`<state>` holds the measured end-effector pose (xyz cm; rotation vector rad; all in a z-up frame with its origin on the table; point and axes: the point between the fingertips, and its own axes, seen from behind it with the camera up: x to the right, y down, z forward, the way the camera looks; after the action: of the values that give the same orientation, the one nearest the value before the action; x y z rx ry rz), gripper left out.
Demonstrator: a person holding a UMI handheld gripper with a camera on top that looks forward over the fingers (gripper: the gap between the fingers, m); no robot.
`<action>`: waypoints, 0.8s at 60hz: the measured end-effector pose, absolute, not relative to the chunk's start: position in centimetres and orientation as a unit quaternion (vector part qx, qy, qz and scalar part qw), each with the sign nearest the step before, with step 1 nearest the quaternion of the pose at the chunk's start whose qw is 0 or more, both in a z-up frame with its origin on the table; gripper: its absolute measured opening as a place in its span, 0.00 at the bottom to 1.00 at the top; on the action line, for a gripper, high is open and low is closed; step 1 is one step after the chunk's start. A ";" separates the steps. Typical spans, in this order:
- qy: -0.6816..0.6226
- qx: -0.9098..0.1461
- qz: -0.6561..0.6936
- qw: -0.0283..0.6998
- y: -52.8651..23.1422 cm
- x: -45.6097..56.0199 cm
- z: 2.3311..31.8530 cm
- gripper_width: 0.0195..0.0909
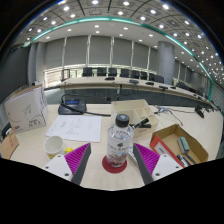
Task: Pour water
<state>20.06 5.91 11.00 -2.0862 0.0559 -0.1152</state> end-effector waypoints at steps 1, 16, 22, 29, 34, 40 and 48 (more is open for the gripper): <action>0.024 -0.865 -0.049 0.500 5.5 20.0 11.4 0.94; 0.031 -0.881 -0.035 0.471 -6.3 13.4 18.4 0.94; 0.023 -0.891 -0.032 0.453 -11.0 10.5 19.9 0.93; 0.007 -0.894 -0.036 0.447 -15.4 7.8 21.4 0.93; 0.008 -0.895 -0.041 0.444 -17.9 6.5 22.1 0.93; 0.006 -0.893 -0.040 0.449 -19.6 5.4 22.7 0.93; 0.010 -0.893 -0.051 0.447 -20.9 5.5 23.1 0.93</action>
<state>5.51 -20.94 23.06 -2.2112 0.0256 -0.1271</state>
